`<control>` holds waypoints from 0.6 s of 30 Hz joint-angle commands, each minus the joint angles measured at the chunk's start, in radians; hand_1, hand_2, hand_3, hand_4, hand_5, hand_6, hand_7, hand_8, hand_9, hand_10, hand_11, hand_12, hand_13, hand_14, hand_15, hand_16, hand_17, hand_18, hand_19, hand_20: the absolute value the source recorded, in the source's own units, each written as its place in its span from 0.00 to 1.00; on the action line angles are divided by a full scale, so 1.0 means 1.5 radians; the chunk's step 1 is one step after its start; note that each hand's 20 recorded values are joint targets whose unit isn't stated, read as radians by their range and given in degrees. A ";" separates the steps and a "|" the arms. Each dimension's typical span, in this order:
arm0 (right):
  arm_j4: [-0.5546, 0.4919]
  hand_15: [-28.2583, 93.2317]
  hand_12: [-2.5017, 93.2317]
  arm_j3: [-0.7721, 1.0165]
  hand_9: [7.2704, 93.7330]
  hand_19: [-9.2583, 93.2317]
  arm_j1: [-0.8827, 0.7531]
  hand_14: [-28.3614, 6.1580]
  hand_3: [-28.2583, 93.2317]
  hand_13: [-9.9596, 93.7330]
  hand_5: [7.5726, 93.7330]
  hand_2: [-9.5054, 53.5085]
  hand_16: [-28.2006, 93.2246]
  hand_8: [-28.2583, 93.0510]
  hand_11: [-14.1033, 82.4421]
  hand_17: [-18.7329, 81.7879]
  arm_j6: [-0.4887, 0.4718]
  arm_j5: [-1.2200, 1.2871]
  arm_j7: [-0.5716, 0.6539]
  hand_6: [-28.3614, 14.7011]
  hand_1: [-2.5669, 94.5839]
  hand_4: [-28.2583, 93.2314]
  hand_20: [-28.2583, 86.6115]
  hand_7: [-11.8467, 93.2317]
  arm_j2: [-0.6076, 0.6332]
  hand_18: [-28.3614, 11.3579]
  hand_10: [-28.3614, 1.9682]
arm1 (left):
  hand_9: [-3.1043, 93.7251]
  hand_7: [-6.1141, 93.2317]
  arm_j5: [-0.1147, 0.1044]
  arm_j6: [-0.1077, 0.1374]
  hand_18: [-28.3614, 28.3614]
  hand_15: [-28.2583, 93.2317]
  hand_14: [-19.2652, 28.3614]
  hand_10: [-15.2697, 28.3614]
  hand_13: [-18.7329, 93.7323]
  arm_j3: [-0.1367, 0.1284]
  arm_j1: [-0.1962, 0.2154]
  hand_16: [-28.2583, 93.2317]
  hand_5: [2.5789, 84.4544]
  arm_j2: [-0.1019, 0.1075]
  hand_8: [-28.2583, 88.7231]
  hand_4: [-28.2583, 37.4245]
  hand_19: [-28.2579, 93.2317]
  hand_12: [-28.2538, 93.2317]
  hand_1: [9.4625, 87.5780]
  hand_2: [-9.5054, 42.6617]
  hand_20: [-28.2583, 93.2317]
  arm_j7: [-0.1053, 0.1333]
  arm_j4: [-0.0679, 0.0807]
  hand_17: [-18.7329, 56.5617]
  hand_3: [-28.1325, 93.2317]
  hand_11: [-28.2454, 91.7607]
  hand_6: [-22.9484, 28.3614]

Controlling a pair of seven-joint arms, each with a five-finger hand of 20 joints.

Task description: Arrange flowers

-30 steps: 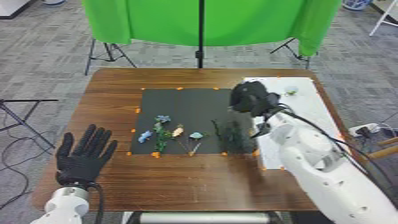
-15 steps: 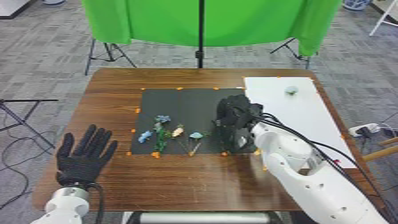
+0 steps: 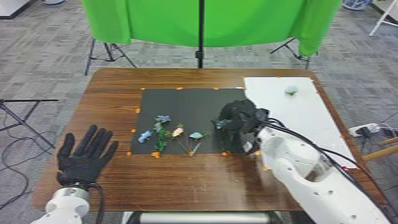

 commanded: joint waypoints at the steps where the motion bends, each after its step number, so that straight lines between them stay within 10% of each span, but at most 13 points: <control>1: -0.004 0.67 0.19 0.080 0.58 0.83 0.034 0.58 0.80 0.64 0.58 0.00 0.45 0.13 0.28 0.44 0.086 0.018 0.080 0.69 0.56 0.00 0.63 0.26 0.007 0.26 0.55 | 0.44 0.18 0.001 -0.001 0.74 0.41 0.67 0.67 0.45 0.004 0.006 0.21 0.51 -0.002 0.16 0.00 0.52 0.31 0.21 0.41 0.34 0.001 0.002 0.17 0.80 0.39 0.62; 18: 0.318 0.60 0.17 0.119 0.36 0.82 0.244 0.51 0.79 0.52 0.36 0.00 0.39 0.14 0.20 0.40 -0.199 -0.143 0.159 0.67 0.54 0.00 0.62 0.22 -0.041 0.23 0.56 | 0.44 0.18 -0.002 -0.011 0.73 0.41 0.67 0.67 0.45 0.018 0.000 0.21 0.51 0.000 0.16 0.00 0.51 0.31 0.21 0.40 0.33 0.014 0.003 0.18 0.80 0.39 0.61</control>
